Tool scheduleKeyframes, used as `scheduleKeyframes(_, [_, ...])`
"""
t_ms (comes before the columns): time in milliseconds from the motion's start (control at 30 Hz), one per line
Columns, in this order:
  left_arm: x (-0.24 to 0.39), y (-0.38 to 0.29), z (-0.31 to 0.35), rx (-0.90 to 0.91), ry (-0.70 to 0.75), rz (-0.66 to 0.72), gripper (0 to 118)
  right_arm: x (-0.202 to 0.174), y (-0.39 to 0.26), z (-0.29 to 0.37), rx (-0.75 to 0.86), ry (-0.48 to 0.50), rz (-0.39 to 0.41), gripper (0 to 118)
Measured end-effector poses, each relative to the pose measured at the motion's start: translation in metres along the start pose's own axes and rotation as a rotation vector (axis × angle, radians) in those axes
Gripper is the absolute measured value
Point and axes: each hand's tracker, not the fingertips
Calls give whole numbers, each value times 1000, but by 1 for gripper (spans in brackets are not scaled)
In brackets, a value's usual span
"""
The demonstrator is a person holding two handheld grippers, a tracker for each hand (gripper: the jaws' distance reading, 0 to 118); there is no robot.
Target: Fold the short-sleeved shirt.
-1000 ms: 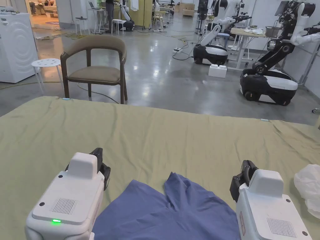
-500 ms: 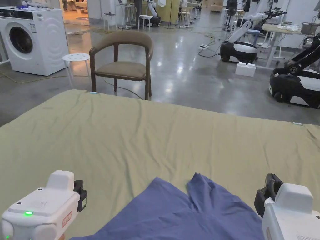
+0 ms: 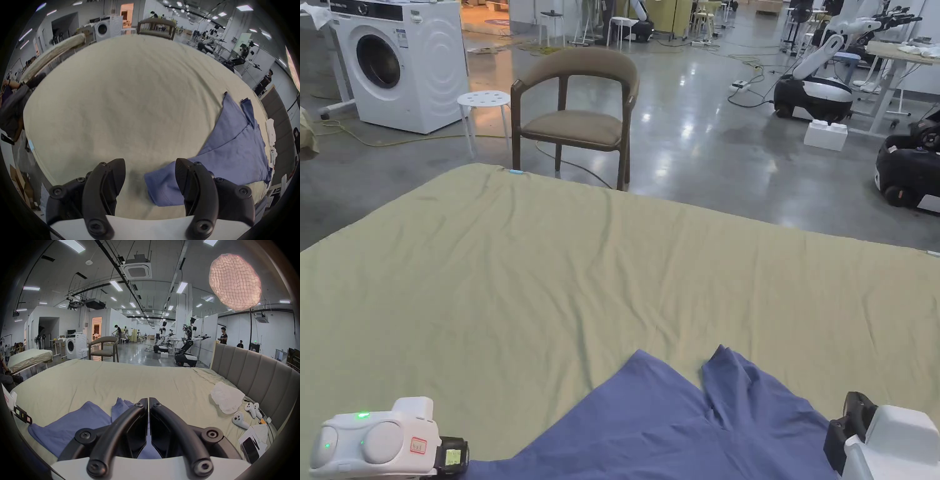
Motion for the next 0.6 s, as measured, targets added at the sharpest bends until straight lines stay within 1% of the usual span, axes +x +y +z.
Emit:
scheduleKeyframes(100, [-3, 2, -24, -68, 36, -17, 66, 0, -5, -2, -22, -3, 3, 0])
scheduleKeyframes(167, [2, 1, -29, -55, 44, -44, 66, 0, -8, -5, -35, -5, 4, 0])
scheduleKeyframes(233, [7, 0, -28, -51, 78, -63, 61, 0, -10, -7, -49, -7, 3, 0])
scheduleKeyframes(267, [10, -1, -28, -48, 86, -68, 57, 1, -11, -8, -53, -7, 0, 0])
scheduleKeyframes(333, [19, -4, -27, -31, 93, -100, 44, 0, -14, -12, -65, -4, -5, 0])
scheduleKeyframes(400, [27, -11, -27, -15, 97, -129, 33, 0, -18, -16, -75, -1, -10, 0])
scheduleKeyframes(433, [29, -13, -27, -10, 97, -134, 25, 0, -19, -18, -82, 2, -12, 0])
scheduleKeyframes(500, [26, -14, -32, -5, 87, -136, 18, -1, -22, -22, -95, 8, -19, 0])
scheduleKeyframes(533, [25, -14, -32, -5, 75, -136, 18, 0, -23, -25, -102, 13, -21, 0])
scheduleKeyframes(567, [24, -13, -32, -3, 62, -131, 7, 1, -25, -29, -109, 18, -23, 0])
scheduleKeyframes(600, [22, -12, -32, -2, 42, -119, 2, 3, -26, -35, -119, 26, -28, 0])
